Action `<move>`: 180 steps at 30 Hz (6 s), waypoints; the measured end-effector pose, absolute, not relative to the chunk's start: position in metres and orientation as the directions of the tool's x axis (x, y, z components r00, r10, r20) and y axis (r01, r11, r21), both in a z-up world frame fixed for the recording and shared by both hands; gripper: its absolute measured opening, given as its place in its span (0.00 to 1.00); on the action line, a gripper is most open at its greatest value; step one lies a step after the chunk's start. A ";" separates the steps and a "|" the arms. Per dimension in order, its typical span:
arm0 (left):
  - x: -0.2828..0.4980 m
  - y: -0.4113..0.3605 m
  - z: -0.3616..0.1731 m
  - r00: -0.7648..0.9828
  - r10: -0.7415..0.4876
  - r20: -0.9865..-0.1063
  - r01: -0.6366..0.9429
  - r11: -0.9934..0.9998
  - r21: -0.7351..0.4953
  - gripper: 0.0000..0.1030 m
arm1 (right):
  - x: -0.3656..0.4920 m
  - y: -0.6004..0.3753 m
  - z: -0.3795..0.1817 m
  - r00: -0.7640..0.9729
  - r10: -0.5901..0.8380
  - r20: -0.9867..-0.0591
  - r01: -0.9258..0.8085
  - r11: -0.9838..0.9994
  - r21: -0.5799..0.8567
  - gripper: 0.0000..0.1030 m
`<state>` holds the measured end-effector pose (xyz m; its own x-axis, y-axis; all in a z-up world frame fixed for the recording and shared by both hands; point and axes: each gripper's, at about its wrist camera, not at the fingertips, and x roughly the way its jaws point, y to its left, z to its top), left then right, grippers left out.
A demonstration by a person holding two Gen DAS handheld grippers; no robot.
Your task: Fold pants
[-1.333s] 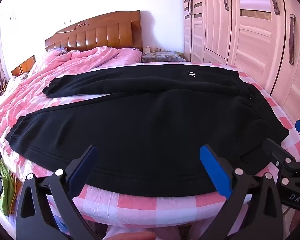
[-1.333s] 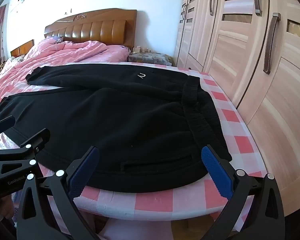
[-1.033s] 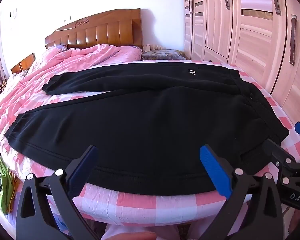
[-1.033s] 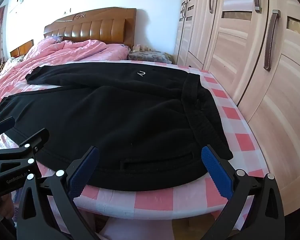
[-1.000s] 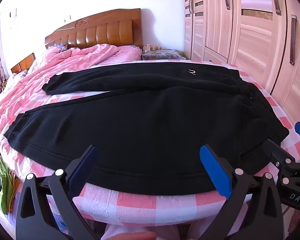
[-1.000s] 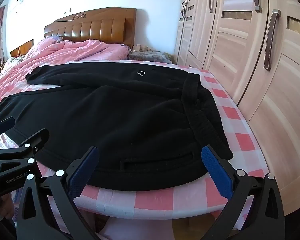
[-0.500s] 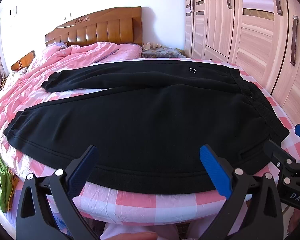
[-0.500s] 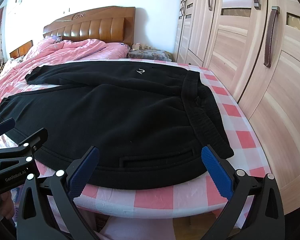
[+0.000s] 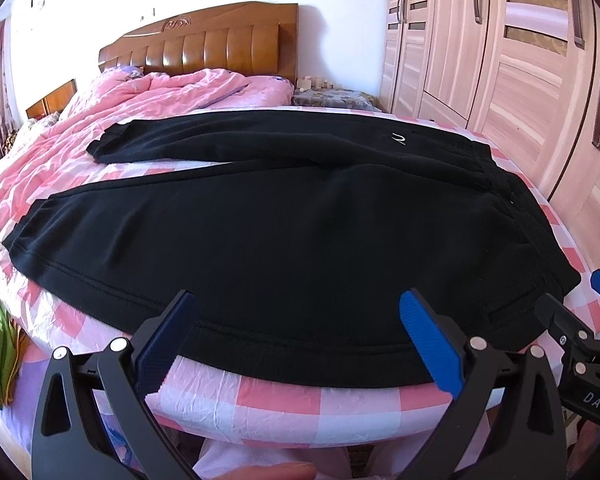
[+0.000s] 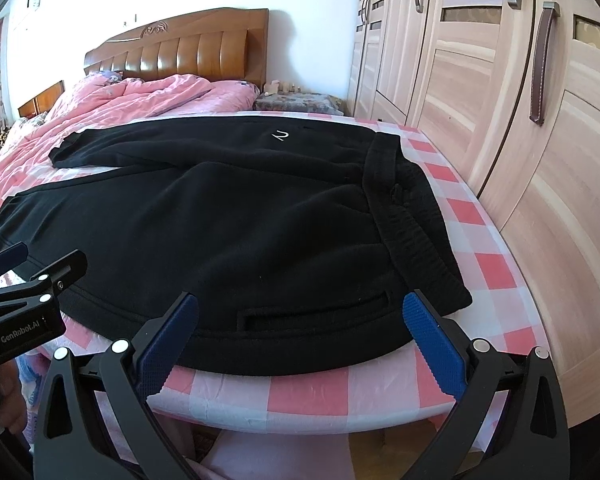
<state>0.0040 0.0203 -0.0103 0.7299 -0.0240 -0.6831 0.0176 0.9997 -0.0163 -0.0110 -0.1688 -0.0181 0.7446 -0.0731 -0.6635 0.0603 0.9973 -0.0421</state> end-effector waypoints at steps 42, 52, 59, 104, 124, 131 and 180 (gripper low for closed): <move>-0.001 0.030 0.002 0.777 0.001 -0.630 -0.022 0.999 -0.026 0.99 | -0.004 -0.178 -0.020 0.757 -0.054 -0.651 0.056 0.998 -0.018 0.96; 0.065 0.029 -0.015 0.700 0.006 -0.714 0.033 0.999 0.041 0.99 | 0.071 -0.219 -0.012 0.739 0.023 -0.673 0.022 0.998 0.058 0.96; 0.132 0.018 0.015 0.763 -0.010 -0.647 0.108 0.988 0.112 0.99 | 0.167 -0.288 0.008 0.729 0.156 -0.666 -0.028 0.979 0.200 0.96; 0.462 0.021 -0.012 0.375 -0.402 -0.835 -0.231 0.832 -0.504 0.98 | 0.154 -0.316 0.030 0.882 0.323 -0.342 -0.377 0.921 -0.102 0.14; 0.233 0.093 0.028 0.685 -0.361 -0.633 -0.098 0.815 -0.571 0.09 | 0.098 -0.356 0.009 0.857 0.358 -0.371 -0.356 0.931 0.077 0.17; 0.184 0.100 -0.058 0.579 -0.357 -0.733 -0.152 0.836 -0.527 0.12 | 0.051 -0.344 -0.025 0.800 0.259 -0.542 -0.241 0.965 0.105 0.58; 0.114 0.125 0.033 0.776 -0.261 -0.575 0.052 0.934 -0.353 0.14 | 0.047 -0.300 -0.003 0.836 0.289 -0.466 -0.008 0.856 0.517 0.07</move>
